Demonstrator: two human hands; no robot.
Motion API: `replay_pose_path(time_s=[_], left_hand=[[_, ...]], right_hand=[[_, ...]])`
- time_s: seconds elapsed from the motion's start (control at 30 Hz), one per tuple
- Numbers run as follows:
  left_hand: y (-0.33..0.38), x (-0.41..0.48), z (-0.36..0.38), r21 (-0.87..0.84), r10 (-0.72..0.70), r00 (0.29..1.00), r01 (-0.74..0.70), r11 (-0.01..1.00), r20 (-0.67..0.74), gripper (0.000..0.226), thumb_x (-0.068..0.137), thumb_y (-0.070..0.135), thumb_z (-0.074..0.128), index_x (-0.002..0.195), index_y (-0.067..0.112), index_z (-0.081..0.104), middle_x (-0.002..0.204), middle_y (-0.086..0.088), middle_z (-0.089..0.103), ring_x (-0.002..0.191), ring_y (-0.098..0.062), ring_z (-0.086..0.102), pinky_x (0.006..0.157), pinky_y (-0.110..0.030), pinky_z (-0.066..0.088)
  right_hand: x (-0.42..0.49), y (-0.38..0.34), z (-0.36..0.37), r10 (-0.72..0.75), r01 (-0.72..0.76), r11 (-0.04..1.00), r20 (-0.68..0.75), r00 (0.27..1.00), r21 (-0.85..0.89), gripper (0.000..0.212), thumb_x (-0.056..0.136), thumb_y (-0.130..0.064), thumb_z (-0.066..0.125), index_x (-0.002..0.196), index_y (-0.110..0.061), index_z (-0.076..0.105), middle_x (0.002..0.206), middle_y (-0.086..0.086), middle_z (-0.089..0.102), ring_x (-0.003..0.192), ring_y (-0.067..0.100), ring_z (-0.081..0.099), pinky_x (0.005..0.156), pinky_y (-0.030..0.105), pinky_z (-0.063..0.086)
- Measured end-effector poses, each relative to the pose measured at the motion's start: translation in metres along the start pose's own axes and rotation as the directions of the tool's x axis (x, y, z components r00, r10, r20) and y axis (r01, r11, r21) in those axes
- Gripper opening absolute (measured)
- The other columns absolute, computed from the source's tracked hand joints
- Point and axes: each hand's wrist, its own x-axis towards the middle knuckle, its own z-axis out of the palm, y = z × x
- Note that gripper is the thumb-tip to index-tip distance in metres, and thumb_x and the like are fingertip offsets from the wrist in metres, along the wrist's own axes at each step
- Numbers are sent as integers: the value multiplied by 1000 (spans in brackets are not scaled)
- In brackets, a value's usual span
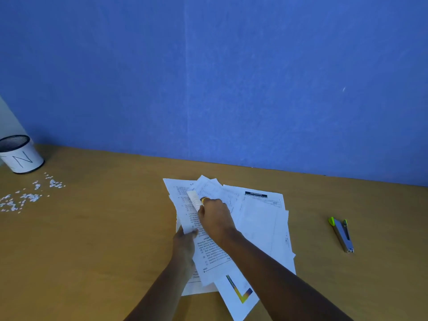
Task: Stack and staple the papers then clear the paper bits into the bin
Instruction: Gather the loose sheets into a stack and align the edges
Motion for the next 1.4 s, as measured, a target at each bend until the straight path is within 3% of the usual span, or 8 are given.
replay_pose_path(time_s=[0.3, 0.53, 0.63, 0.77, 0.93, 1.03, 1.2, 1.4], left_hand=[[10, -7, 8, -59, 89, 995, -86, 995, 46, 27, 97, 36, 36, 104, 21, 58, 88, -5, 64, 76, -23, 61, 64, -32, 49], [10, -5, 2, 25, 143, 989, -144, 989, 45, 21, 94, 16, 49, 113, 11, 57, 94, -8, 65, 81, -27, 62, 70, -36, 50], [15, -5, -3, 61, 172, 983, -175, 983, 61, 16, 94, 11, 46, 107, 13, 55, 94, -4, 63, 79, -21, 60, 69, -32, 48], [24, -1, -10, 66, 246, 963, -254, 965, 113, 34, 93, 11, 50, 126, 8, 51, 120, -3, 57, 112, -22, 52, 98, -34, 38], [38, -6, -9, 55, 283, 927, -305, 951, 246, 19, 93, 10, 49, 98, 25, 59, 94, 15, 63, 88, -3, 57, 71, -13, 46], [44, -5, -10, 66, 243, 932, -270, 961, 269, 18, 92, 17, 51, 105, 18, 64, 102, 6, 67, 99, -18, 61, 85, -34, 50], [55, -8, -7, 52, 301, 908, -330, 943, 292, 33, 90, 20, 53, 122, 13, 57, 120, -4, 64, 111, -23, 59, 101, -47, 43], [69, -8, -1, 83, 421, 845, -470, 879, 328, 26, 91, 14, 52, 117, 15, 57, 106, 6, 66, 89, -1, 66, 80, -20, 54]], right_hand=[[-10, -5, 8, 274, -271, 643, 116, 955, 716, 29, 94, -31, 49, 73, -15, 60, 83, 9, 68, 83, 30, 69, 80, 42, 58], [-19, 5, 10, 276, -300, 229, 234, 932, 926, 13, 94, -14, 51, 92, -7, 62, 78, 4, 64, 72, 15, 62, 68, 21, 56], [-20, 23, 1, 334, -237, 296, 132, 933, 925, 13, 90, -3, 54, 88, -12, 63, 80, 7, 64, 71, 16, 60, 66, 21, 55], [-23, 66, -12, 488, -282, 532, -18, 872, 798, 21, 85, -5, 60, 104, -10, 65, 95, 3, 62, 91, 16, 56, 73, 15, 44], [-34, 106, -26, 484, -380, 404, 158, 861, 832, 19, 86, -25, 64, 101, -16, 59, 103, -4, 59, 103, 15, 51, 90, 28, 38], [-38, 118, -27, 429, -458, 363, 291, 855, 811, 37, 81, -43, 65, 107, -17, 64, 109, -1, 67, 101, 18, 60, 86, 31, 46], [-45, 122, -34, 352, -390, 261, 290, 890, 883, 38, 81, -24, 70, 113, -6, 62, 114, 11, 69, 98, 24, 65, 96, 46, 47], [-53, 122, -49, 242, -312, 132, 274, 931, 941, 43, 76, -17, 71, 115, -4, 61, 112, 12, 70, 102, 27, 66, 94, 44, 51]])
